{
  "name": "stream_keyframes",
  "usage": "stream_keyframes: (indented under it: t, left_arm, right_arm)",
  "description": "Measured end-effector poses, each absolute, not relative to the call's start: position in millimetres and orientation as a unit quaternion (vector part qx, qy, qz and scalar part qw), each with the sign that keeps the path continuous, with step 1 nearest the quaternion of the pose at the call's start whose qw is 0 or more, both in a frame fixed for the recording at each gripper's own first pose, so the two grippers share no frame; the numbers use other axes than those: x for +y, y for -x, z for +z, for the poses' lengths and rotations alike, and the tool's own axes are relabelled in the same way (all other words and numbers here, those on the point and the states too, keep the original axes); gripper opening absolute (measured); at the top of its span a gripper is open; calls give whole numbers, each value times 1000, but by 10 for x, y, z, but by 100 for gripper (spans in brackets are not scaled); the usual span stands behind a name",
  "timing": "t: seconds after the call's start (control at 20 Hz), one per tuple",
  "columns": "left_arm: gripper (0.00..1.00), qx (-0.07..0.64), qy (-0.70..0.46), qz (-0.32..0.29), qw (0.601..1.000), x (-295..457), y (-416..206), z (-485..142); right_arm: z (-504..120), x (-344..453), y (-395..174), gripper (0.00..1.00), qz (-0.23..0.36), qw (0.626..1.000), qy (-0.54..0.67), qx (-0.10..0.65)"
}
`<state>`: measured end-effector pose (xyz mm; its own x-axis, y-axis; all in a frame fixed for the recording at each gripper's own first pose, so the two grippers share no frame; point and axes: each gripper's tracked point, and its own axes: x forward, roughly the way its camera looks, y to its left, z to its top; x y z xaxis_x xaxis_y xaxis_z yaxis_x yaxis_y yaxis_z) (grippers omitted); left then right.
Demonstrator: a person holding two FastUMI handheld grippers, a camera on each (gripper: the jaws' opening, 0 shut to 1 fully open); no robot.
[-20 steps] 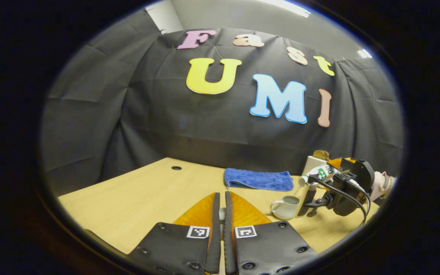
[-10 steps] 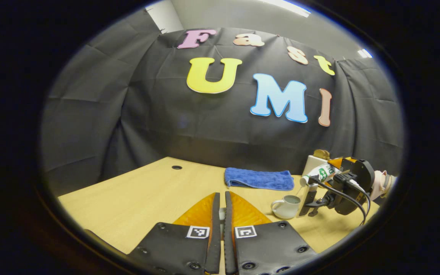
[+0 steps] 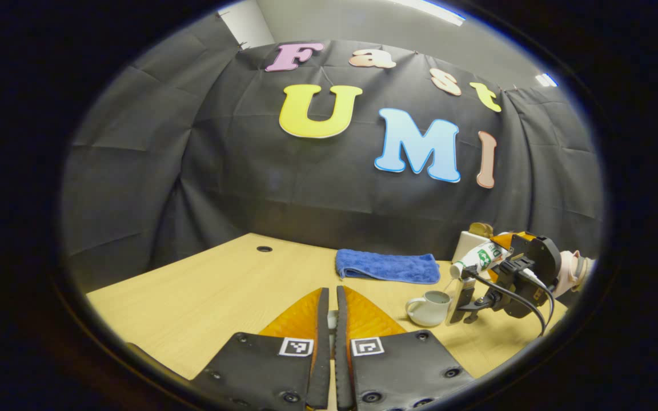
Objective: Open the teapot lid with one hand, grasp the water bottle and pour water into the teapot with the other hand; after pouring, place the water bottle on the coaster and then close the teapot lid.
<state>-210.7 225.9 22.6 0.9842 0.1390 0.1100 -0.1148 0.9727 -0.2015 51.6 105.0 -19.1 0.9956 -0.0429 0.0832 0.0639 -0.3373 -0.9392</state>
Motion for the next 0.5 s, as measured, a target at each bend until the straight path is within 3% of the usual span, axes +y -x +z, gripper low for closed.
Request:
stream_keyframes:
  t: [0.5]
  left_arm:
    - [10,-61,99,66,991,2276,2106,214]
  right_arm:
    - [-151,1152,-530,78,-37,550,834,-24]
